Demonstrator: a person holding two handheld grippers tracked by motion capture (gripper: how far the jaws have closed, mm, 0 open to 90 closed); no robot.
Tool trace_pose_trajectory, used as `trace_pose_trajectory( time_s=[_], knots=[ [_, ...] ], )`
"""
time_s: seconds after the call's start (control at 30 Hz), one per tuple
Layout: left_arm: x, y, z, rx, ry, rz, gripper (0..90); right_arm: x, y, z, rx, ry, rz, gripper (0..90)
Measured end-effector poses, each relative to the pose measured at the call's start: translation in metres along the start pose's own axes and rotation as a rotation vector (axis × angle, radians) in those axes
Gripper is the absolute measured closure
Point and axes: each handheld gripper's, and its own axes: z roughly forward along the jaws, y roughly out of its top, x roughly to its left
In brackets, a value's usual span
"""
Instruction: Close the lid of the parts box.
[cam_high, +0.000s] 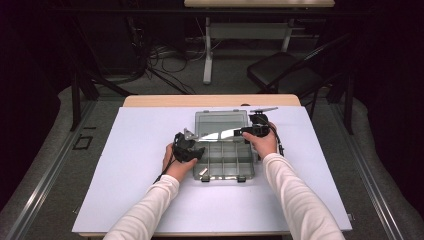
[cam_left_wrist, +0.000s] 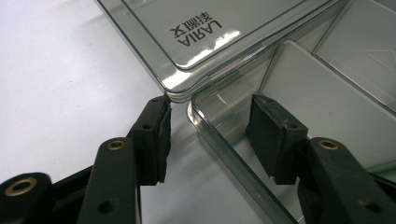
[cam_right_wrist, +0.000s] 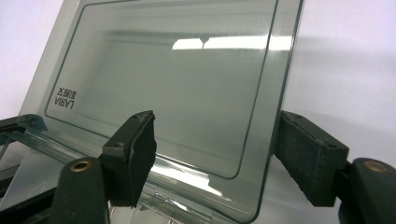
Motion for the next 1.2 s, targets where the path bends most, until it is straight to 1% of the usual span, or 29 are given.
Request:
trace_pose_trajectory(
  time_s=[0.1,0.23,0.27,0.3,0.43,0.67,0.83,1.1,1.2],
  knots=[
    [0.0,0.0,0.0,0.0,-0.003,-0.002,50.7,0.0,0.001,-0.003,-0.008,0.003,-0.006,32.5],
    [-0.001,0.0,0.0,0.001,-0.008,0.002,53.1,0.001,0.001,-0.008,-0.029,0.003,-0.031,34.6],
    [-0.001,0.0,0.0,-0.005,-0.004,0.003,53.7,0.002,0.002,-0.01,-0.022,-0.004,-0.033,35.0],
    [-0.001,0.0,0.0,-0.008,-0.003,0.003,54.7,0.002,0.002,-0.01,-0.032,0.0,-0.039,35.2],
    [-0.003,0.0,0.0,-0.009,-0.004,0.012,59.1,0.002,0.002,-0.014,-0.043,0.004,-0.046,37.3],
    [-0.002,0.0,0.0,-0.009,-0.01,0.009,59.3,0.003,0.0,-0.019,-0.063,0.007,-0.054,39.9],
    [-0.003,0.0,0.0,-0.009,-0.007,0.007,59.4,0.003,-0.001,-0.023,-0.082,0.009,-0.069,41.8],
    [-0.003,0.0,0.0,-0.009,-0.004,0.008,59.5,0.003,-0.005,-0.03,-0.114,0.015,-0.083,47.2],
    [-0.003,0.0,0.0,-0.007,-0.003,0.011,59.5,0.002,-0.006,-0.032,-0.123,0.013,-0.1,50.4]
  ],
)
